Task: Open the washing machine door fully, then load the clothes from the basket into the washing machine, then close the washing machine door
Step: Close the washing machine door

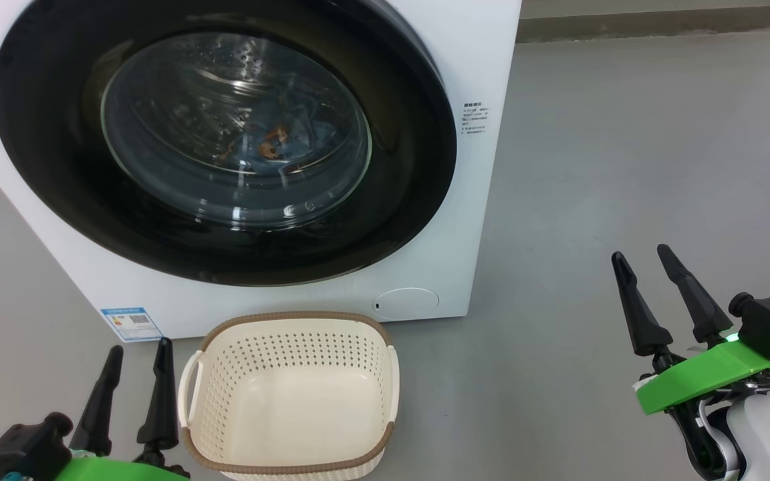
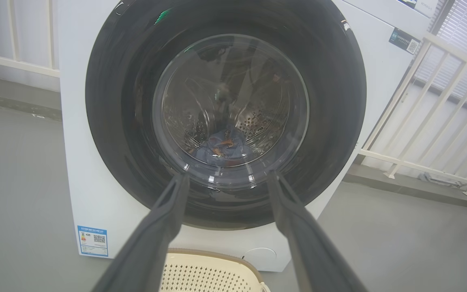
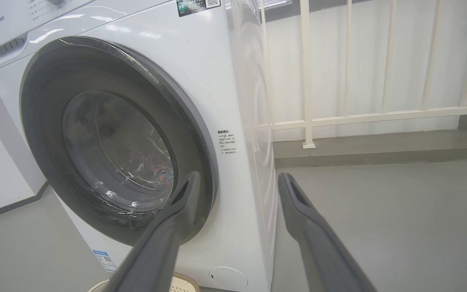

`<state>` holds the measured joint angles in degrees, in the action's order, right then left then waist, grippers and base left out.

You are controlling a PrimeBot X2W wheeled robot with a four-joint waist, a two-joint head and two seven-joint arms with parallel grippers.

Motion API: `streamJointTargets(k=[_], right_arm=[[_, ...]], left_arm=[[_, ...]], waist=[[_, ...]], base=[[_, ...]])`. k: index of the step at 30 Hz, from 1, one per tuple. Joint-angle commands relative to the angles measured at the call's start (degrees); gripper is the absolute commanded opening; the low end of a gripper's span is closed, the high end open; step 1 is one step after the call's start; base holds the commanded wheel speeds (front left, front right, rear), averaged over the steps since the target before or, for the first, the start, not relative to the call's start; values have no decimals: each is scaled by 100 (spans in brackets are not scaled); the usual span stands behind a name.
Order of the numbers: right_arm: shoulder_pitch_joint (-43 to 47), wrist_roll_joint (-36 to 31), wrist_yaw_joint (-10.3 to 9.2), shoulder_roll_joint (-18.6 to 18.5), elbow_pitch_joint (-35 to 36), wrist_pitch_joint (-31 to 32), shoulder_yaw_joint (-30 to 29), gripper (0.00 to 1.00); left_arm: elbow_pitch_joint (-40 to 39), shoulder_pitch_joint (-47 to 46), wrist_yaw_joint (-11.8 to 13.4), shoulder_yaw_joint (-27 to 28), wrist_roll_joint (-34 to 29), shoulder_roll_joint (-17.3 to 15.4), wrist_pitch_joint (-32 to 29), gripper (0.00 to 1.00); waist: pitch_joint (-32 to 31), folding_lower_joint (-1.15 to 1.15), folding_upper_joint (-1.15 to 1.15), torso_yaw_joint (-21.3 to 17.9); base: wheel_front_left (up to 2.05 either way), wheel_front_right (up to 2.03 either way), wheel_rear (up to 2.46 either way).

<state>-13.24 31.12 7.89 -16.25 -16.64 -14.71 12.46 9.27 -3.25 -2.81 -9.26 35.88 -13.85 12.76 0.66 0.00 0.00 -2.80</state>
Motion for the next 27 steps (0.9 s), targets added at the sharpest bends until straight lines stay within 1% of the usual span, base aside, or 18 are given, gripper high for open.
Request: streamJointTargets(k=[1,16,27], right_arm=[[33,-88,-41,-37,135,-29,26,100],[108,-130,-41,42,110,-29,12,100],[126,-127,-41,48,119,-29,34,100]], left_arm=[[-180,-109,1,185,10,-181,5,100],[-201,-92,-15,145,82,-213,-3,100],[-198,-63,25,95,75,-245,-17,100]], waist=[[-11,0,0,19],[-28,0,0,59],[-37,0,0,45]], base=[[0,0,0],[0,0,0],[0,0,0]])
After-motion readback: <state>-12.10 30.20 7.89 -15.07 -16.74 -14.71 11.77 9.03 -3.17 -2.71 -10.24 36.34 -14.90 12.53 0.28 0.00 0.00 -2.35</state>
